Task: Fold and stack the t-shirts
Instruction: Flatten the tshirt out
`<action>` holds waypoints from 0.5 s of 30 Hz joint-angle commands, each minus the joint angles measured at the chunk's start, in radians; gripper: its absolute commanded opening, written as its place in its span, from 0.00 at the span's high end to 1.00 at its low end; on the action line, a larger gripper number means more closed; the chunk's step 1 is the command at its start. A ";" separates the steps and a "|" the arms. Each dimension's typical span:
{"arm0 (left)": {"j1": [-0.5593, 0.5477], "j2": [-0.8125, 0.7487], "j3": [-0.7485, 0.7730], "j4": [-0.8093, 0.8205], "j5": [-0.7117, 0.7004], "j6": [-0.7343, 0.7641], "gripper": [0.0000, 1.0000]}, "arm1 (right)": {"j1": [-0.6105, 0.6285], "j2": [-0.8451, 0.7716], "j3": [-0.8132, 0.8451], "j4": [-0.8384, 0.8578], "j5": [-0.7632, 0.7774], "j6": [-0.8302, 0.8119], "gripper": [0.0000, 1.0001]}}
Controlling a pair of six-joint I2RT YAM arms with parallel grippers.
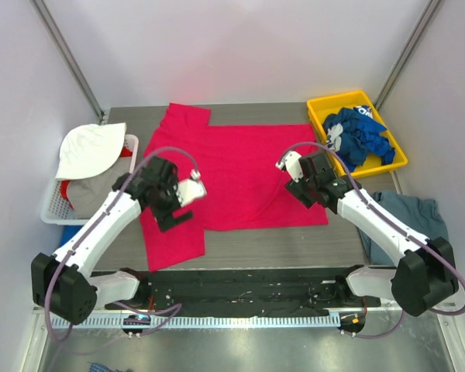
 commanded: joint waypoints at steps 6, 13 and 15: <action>-0.270 -0.097 -0.121 -0.314 -0.072 0.037 0.04 | 0.019 -0.112 -0.055 -0.187 -0.016 -0.033 0.30; -0.447 -0.069 -0.190 -0.142 -0.132 -0.066 0.04 | 0.029 -0.066 -0.099 -0.160 -0.003 -0.024 0.33; -0.512 -0.027 -0.198 -0.096 -0.140 -0.116 0.07 | 0.038 -0.049 -0.104 -0.145 0.001 -0.019 0.34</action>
